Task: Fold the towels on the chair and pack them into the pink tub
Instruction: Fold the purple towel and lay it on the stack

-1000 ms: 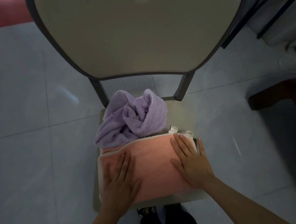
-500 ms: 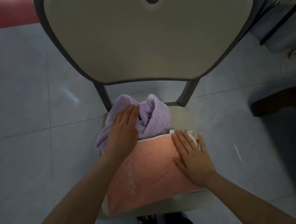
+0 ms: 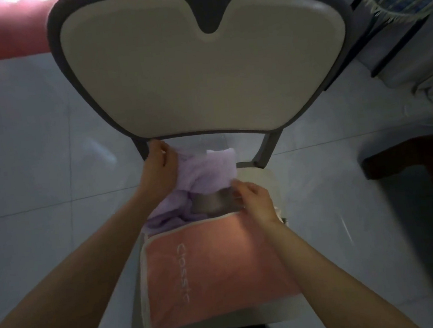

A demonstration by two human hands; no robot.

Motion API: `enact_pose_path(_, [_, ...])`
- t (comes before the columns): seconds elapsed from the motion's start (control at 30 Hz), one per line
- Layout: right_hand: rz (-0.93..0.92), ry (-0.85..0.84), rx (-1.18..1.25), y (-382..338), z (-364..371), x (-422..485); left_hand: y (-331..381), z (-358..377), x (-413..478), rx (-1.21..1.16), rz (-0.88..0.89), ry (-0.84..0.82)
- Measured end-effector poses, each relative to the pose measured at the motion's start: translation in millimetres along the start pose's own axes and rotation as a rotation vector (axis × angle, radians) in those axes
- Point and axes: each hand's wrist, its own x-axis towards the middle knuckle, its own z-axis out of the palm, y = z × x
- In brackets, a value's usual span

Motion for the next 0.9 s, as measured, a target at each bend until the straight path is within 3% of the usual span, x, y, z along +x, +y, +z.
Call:
enact_pose_path(0.07, [0.192,-0.053,0.122,-21.3,5.0,4.3,18.7,-18.2,-13.4,-0.157,0.032,0.055])
enact_pose_path(0.2, [0.429,-0.509,0.604,-56.8,5.5,-2.4,35.0,-41.9,-59.8,-0.100,0.248,-0.032])
enact_pose_path(0.3, [0.322,-0.509,0.709,-73.3,16.5,-4.1,20.3,-44.2,-85.0,0.027,0.303,-0.125])
enact_pose_path(0.4, [0.195,-0.391,0.740,-74.4,21.6,0.9,-3.7,-48.5,-83.1,0.159,0.087,-0.126])
enact_pose_path(0.47, [0.100,-0.446,0.716,-72.8,15.2,-2.2,-19.8,-52.7,-72.3,0.317,-0.097,-0.220])
enact_pose_path(0.5, [0.066,-0.492,0.717,-71.8,9.7,-4.1,-25.1,-54.6,-67.1,0.443,-0.100,-0.303])
enact_pose_path(0.57, [0.021,-0.592,0.747,-72.4,-0.8,-6.8,-29.8,-51.9,-53.2,0.552,0.036,-0.469])
enact_pose_path(0.7, [-0.089,-0.708,0.816,-77.8,-17.9,-11.6,-11.3,-27.7,-43.3,0.397,0.201,-0.736])
enact_pose_path(0.8, [-0.161,-0.556,0.629,-81.8,-32.2,-9.6,19.1,-15.0,-49.9,0.158,0.108,-0.855])
enact_pose_path(0.9, [-0.287,-0.084,-0.043,-72.0,-44.4,-5.5,35.4,-11.5,-59.1,-0.121,0.006,-0.643])
